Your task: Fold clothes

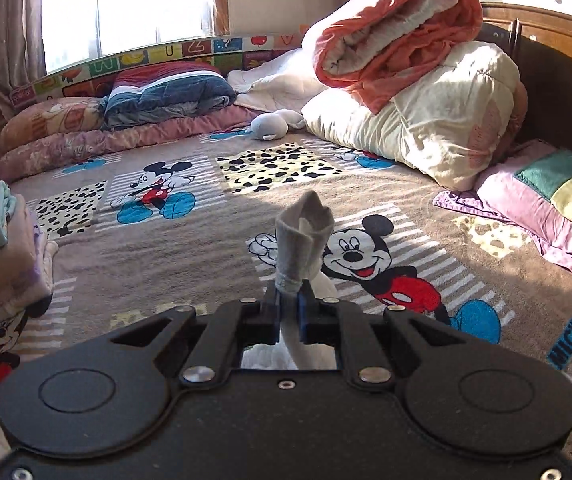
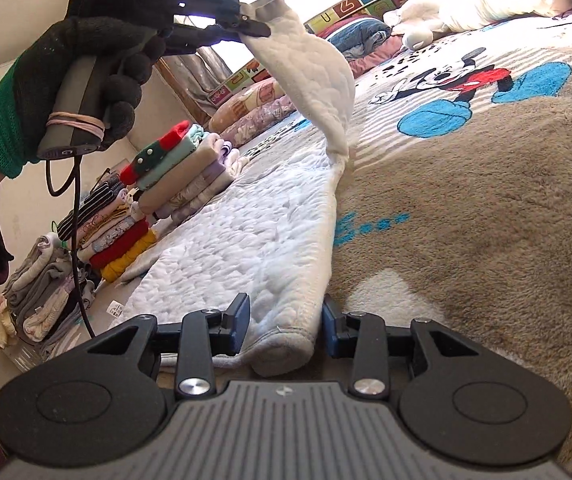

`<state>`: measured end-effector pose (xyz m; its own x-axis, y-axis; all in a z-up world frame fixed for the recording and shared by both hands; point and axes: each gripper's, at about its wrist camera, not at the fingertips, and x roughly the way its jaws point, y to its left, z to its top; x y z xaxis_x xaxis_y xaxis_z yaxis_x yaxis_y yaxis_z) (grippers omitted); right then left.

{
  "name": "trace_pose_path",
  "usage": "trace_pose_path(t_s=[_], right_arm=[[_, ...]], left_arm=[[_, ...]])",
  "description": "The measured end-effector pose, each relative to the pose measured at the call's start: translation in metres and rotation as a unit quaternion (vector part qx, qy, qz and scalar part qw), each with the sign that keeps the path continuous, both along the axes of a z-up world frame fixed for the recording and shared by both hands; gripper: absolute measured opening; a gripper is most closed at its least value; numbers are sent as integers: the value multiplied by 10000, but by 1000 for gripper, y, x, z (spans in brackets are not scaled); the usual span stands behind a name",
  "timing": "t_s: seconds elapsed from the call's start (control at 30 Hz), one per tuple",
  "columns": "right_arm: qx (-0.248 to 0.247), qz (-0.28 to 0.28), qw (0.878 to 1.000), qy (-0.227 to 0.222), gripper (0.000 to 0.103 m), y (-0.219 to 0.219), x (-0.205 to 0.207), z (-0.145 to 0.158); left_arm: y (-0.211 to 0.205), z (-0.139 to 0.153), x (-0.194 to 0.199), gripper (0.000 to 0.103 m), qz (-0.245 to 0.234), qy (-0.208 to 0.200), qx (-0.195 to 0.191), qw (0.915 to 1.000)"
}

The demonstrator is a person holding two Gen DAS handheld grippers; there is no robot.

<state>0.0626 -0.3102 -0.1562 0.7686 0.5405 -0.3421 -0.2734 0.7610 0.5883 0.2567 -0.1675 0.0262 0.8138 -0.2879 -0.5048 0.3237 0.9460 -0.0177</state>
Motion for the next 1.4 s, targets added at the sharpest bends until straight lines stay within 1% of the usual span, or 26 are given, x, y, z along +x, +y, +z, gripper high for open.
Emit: trace_pose_path(t_s=[0.03, 0.13, 0.23, 0.27, 0.33, 0.4, 0.47, 0.6, 0.7, 0.77, 0.83, 0.97, 1.03, 1.1, 1.3, 1.37, 1.4], right_arm=[[-71, -3, 10000, -49, 30, 2, -1, 1], [-256, 46, 9994, -214, 18, 7, -5, 9], [-474, 49, 9982, -372, 16, 12, -8, 18], [-613, 44, 9971, -442, 16, 15, -9, 21], [-882, 109, 9943, -596, 16, 21, -11, 27], [-1126, 183, 9909, -715, 16, 28, -12, 32], [-1395, 275, 9861, -855, 16, 37, -14, 37], [-1908, 482, 9740, -1120, 15, 57, -18, 46], [-2325, 635, 9619, -1291, 15, 77, -20, 50], [-2613, 732, 9531, -1344, 15, 89, -19, 49], [-2927, 831, 9428, -1359, 15, 103, -18, 47], [-3449, 1031, 9229, -1369, 15, 124, -18, 43], [-3653, 1111, 9139, -1378, 15, 131, -19, 40], [-3815, 1135, 9067, -1395, 15, 135, -20, 38], [-4288, 1191, 8837, -1449, 15, 151, -18, 34], [-4506, 1249, 8714, -1485, 15, 155, -20, 35], [-4556, 1294, 8684, -1472, 15, 156, -20, 36]], left_arm=[[12, 0, -2, 8, 108, -15, -184, 9998], [48, -3, -12, 8, 439, -51, -726, 9964], [82, -10, -27, 8, 817, -82, -1185, 9896], [92, -13, -32, 8, 939, -79, -1324, 9867], [109, -21, -40, 8, 1169, -91, -1512, 9815], [129, -30, -48, 8, 1390, -49, -1762, 9745], [143, -37, -53, 8, 1482, -29, -1907, 9704], [168, -47, -48, 7, 1524, 4, -2033, 9672], [185, -54, -42, 7, 1370, -25, -2231, 9651], [189, -55, -39, 7, 1282, -121, -2226, 9664], [193, -59, -37, 7, 1258, -272, -2122, 9687], [206, -75, -39, 7, 1329, -407, -2191, 9658], [214, -87, -34, 7, 1386, -211, -2293, 9632], [217, -93, -25, 7, 1427, -28, -2347, 9615], [221, -95, -19, 7, 1382, -47, -2266, 9641], [225, -98, -17, 7, 1397, 10, -2270, 9638], [227, -99, -16, 7, 1405, 38, -2271, 9637]])
